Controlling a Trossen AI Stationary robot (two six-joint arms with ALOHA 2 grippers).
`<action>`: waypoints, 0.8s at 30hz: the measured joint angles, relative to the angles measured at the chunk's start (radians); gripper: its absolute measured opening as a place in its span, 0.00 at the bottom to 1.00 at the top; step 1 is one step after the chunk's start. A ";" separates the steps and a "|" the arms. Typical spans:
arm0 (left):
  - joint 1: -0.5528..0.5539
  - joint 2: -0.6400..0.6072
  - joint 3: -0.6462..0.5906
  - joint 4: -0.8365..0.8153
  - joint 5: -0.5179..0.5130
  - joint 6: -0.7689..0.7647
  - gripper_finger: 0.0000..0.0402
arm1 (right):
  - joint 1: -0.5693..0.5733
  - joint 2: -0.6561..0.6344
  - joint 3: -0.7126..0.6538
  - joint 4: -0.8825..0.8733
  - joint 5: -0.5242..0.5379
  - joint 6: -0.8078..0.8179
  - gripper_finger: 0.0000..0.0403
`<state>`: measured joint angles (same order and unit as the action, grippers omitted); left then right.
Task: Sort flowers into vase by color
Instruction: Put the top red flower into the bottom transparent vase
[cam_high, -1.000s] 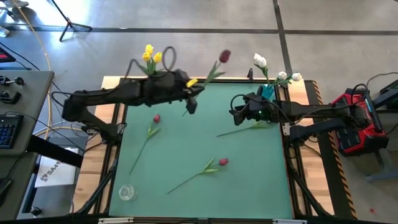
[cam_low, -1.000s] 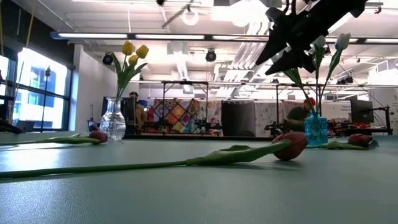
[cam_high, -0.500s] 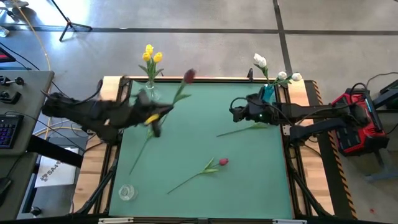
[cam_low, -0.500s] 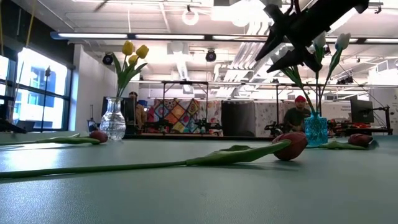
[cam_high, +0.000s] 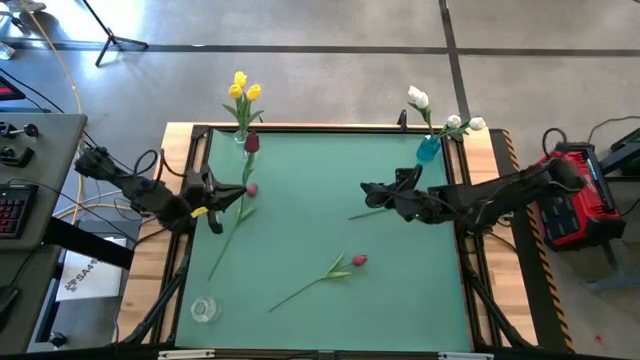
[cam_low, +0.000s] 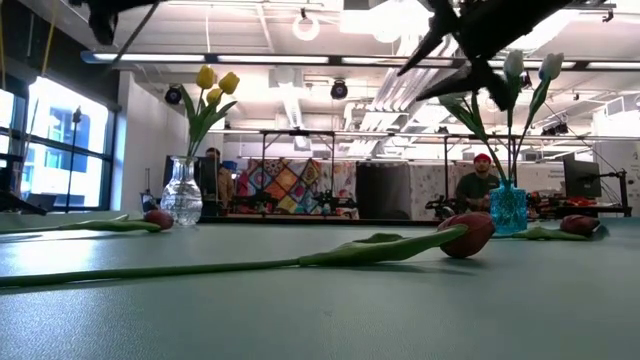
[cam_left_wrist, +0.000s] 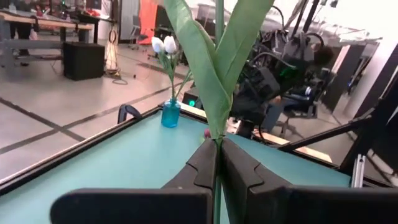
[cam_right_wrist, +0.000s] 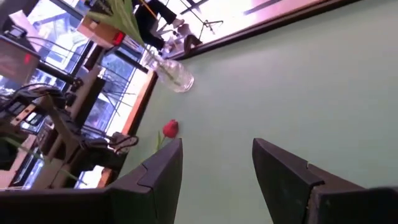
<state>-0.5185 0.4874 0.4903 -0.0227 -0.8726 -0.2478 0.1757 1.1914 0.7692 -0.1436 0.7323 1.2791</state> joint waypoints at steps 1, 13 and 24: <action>-0.003 -0.025 -0.034 0.029 -0.002 0.015 0.00 | 0.001 0.023 0.000 0.023 -0.002 -0.001 0.45; -0.007 -0.195 -0.342 0.540 0.083 0.274 0.00 | -0.043 0.267 0.000 0.234 -0.183 -0.050 0.45; 0.025 -0.073 -0.345 0.534 0.125 0.223 0.00 | -0.096 0.303 0.001 0.692 -0.500 -0.365 0.45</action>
<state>-0.4933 0.4149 0.1455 0.5108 -0.7472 -0.0244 0.0794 1.4944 0.7700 0.5484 0.2320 0.9144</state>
